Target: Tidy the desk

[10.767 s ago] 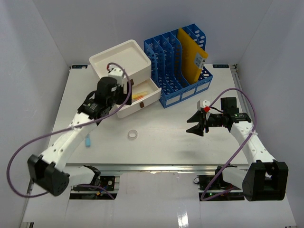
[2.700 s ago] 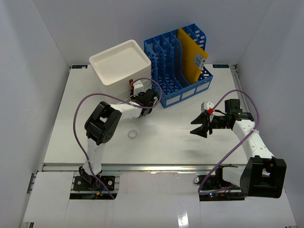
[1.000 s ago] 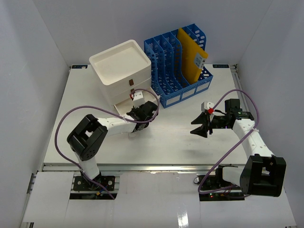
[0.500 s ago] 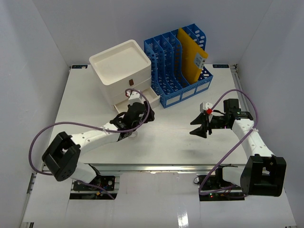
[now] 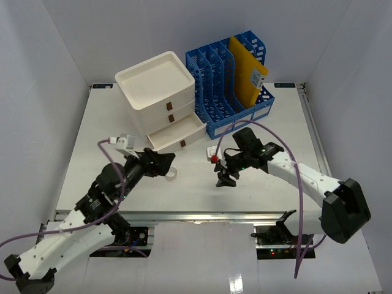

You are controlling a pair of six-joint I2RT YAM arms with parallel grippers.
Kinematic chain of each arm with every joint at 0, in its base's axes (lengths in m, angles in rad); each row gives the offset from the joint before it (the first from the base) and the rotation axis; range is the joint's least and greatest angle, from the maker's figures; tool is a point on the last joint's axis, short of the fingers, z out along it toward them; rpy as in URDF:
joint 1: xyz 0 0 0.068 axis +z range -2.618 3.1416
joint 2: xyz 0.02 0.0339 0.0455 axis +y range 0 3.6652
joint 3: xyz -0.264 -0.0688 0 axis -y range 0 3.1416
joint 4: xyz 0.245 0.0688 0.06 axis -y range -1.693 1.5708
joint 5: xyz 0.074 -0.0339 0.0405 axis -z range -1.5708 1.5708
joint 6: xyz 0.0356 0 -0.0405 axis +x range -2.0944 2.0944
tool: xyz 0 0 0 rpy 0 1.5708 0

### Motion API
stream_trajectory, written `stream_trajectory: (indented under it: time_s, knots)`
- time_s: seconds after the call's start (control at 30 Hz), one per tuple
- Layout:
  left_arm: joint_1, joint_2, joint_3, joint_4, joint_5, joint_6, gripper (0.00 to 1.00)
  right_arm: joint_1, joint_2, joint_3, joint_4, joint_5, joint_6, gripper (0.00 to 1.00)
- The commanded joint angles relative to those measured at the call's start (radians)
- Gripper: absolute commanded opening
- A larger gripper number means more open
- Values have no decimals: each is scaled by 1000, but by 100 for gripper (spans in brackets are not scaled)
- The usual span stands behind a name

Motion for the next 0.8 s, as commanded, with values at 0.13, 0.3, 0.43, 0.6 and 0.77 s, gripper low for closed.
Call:
stream_trajectory:
  time_s: [0.13, 0.3, 0.43, 0.6, 0.77]
  knots:
    - [0, -251, -7, -226, 21, -53, 98, 176, 301, 299, 211, 281, 393, 70]
    - [0, -261, 21, -294, 16, -32, 98, 261, 396, 346, 351, 407, 544, 74]
    - [0, -289, 29, -322, 16, -18, 98, 305, 469, 388, 398, 512, 606, 75]
    - [0, -329, 11, -346, 23, -15, 98, 324, 580, 453, 404, 548, 625, 72]
    - [0, -351, 1, -369, 17, -11, 98, 325, 638, 457, 420, 572, 631, 67]
